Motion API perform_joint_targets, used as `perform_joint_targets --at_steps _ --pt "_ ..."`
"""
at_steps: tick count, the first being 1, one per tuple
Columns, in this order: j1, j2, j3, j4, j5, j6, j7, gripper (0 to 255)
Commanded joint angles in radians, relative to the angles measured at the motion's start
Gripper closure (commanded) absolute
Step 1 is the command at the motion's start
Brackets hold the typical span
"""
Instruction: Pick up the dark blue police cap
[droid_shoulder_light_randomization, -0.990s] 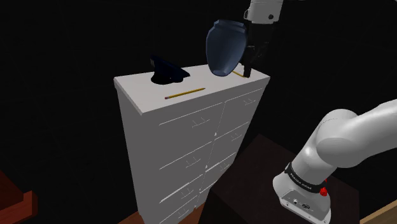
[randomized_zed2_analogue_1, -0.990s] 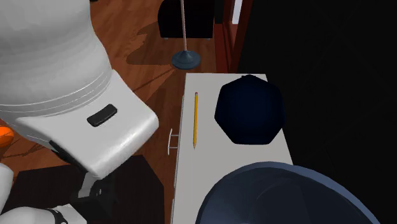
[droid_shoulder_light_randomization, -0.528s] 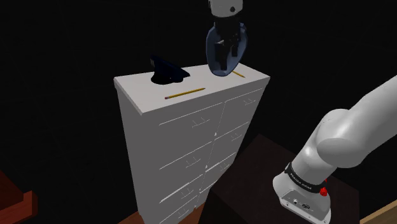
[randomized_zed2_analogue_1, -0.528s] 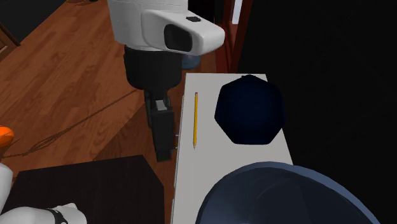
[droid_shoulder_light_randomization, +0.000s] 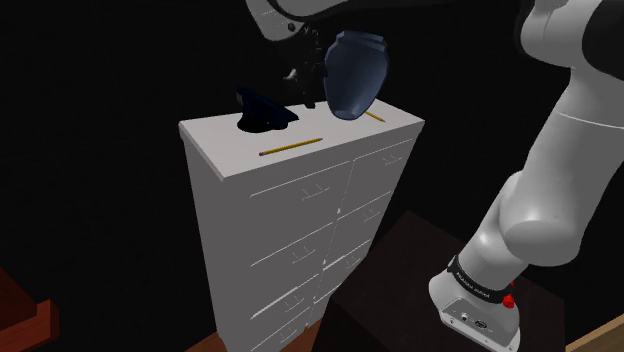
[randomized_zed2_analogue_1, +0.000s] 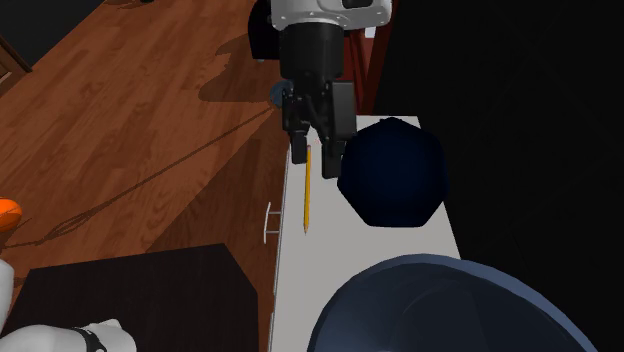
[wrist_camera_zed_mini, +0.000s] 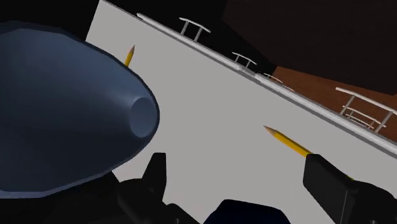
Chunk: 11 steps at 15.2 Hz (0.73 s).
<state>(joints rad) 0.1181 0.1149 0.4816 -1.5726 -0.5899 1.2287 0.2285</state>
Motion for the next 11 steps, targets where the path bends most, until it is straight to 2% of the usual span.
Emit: perform_joint_targets --at_steps 1,6,7,11 --pt "0.057 0.127 0.026 0.120 -0.118 -0.079 0.009 0" --pt "0.248 0.420 0.008 0.403 -0.400 -0.240 -0.061 0" --pt "0.271 0.447 -0.003 0.432 -0.425 -0.251 -0.074 0" --pt "0.255 0.443 0.000 0.376 -0.404 -0.215 -0.033 0"
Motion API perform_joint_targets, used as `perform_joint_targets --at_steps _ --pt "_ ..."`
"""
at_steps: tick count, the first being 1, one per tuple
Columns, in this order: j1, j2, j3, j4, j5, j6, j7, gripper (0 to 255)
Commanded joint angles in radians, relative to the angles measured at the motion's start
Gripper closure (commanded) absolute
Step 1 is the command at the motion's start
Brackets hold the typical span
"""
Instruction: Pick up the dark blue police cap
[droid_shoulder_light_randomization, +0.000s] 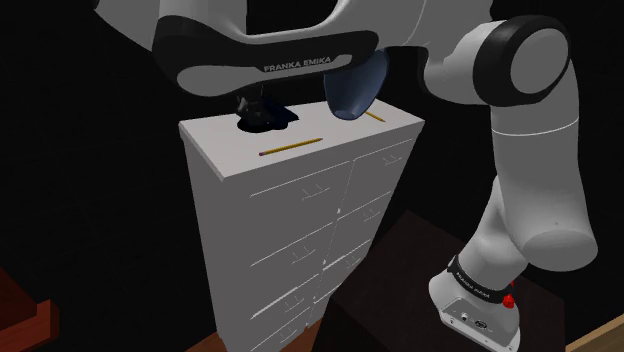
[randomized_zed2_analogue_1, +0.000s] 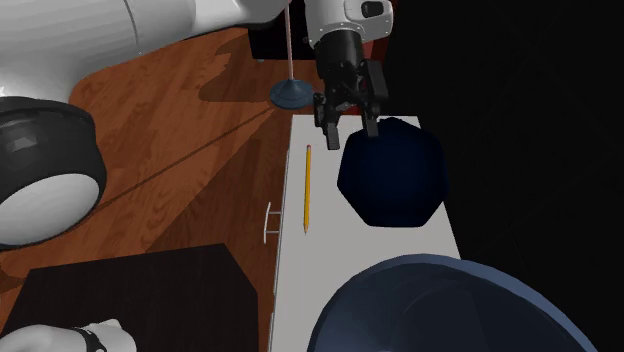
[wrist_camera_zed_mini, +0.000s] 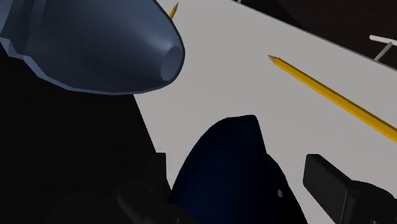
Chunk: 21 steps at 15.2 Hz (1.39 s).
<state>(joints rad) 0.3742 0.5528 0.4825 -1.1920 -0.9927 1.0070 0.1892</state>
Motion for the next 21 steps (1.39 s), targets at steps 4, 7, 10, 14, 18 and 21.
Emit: perform_joint_targets --at_steps 4,7,10,14,18,21 --pt "-0.013 0.006 0.003 -0.049 0.014 0.037 0.041 0" --pt "-0.015 0.003 0.003 -0.054 0.015 0.038 0.042 255" --pt "-0.015 0.003 0.003 -0.053 0.015 0.038 0.041 255" --pt "-0.015 0.003 0.003 -0.053 0.015 0.038 0.041 255" --pt "-0.003 0.005 0.000 -0.012 0.002 0.011 0.012 255" --pt "0.009 0.007 -0.004 0.028 -0.012 -0.015 -0.019 255"
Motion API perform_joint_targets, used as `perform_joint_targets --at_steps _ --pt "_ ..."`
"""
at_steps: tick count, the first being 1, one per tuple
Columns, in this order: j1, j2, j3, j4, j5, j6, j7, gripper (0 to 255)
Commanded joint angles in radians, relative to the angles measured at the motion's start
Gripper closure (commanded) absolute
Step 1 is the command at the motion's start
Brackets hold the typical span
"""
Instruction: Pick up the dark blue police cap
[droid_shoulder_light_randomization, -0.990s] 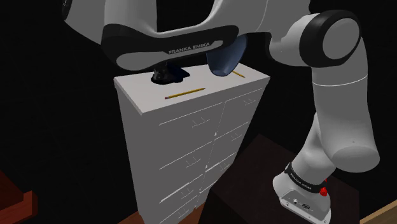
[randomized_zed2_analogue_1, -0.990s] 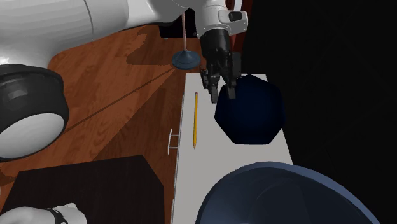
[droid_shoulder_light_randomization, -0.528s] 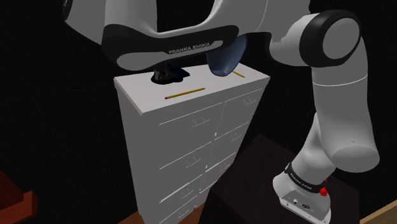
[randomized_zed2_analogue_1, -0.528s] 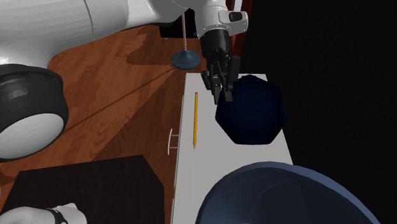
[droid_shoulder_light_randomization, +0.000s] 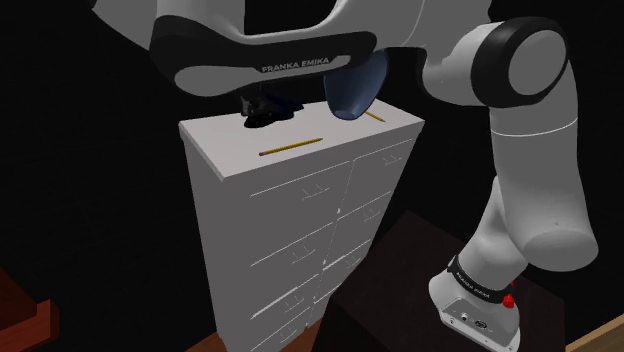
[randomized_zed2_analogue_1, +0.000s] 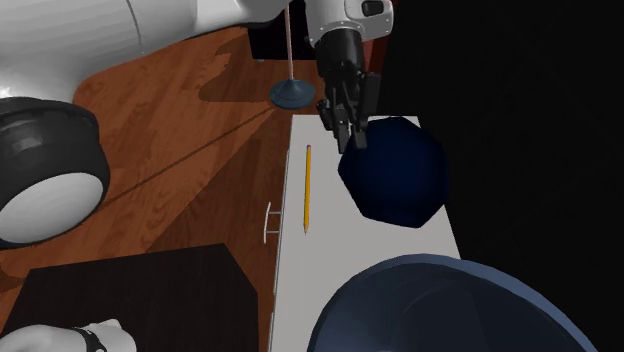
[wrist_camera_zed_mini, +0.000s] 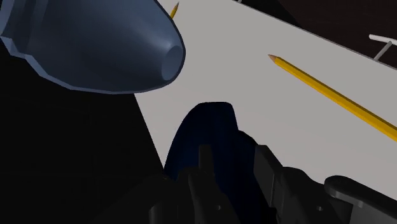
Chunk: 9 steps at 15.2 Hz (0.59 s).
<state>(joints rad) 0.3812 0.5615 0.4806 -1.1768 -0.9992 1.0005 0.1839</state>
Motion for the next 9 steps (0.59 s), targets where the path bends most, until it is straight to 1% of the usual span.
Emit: perform_joint_targets --at_steps 1,9 --pt "0.007 -0.001 -0.003 0.028 -0.011 -0.017 -0.024 255" --pt "0.052 0.022 -0.020 0.164 -0.068 -0.091 -0.121 255"
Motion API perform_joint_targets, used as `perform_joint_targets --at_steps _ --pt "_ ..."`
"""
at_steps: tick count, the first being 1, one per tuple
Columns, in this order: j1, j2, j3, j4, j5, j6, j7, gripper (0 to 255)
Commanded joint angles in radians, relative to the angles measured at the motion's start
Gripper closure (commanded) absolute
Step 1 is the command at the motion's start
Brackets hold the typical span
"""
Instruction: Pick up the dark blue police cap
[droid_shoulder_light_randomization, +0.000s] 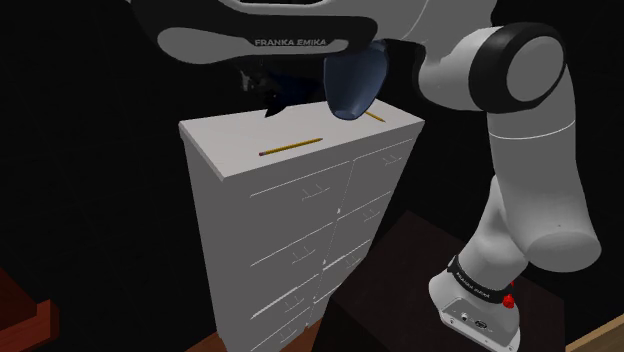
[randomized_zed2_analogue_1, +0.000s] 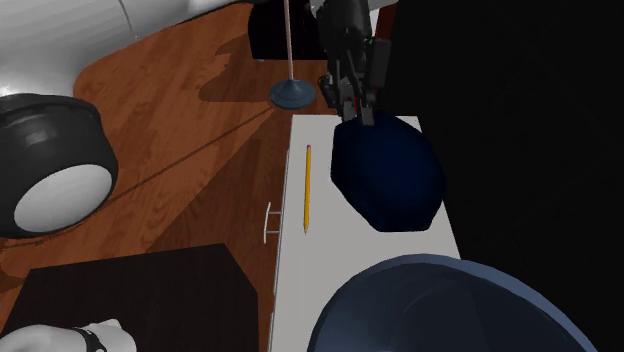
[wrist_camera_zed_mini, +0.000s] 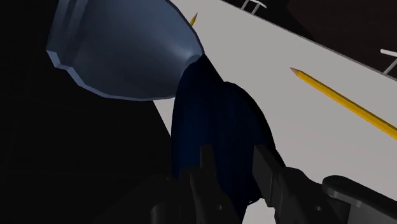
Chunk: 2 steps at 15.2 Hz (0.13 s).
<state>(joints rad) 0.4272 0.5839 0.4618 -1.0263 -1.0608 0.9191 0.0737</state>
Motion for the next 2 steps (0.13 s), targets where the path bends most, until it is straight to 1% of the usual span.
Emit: perform_joint_targets --at_steps 1,2 --pt "0.007 0.000 -0.002 0.016 -0.007 -0.011 -0.013 255" --pt "0.007 0.000 -0.002 0.016 -0.007 -0.011 -0.013 255"
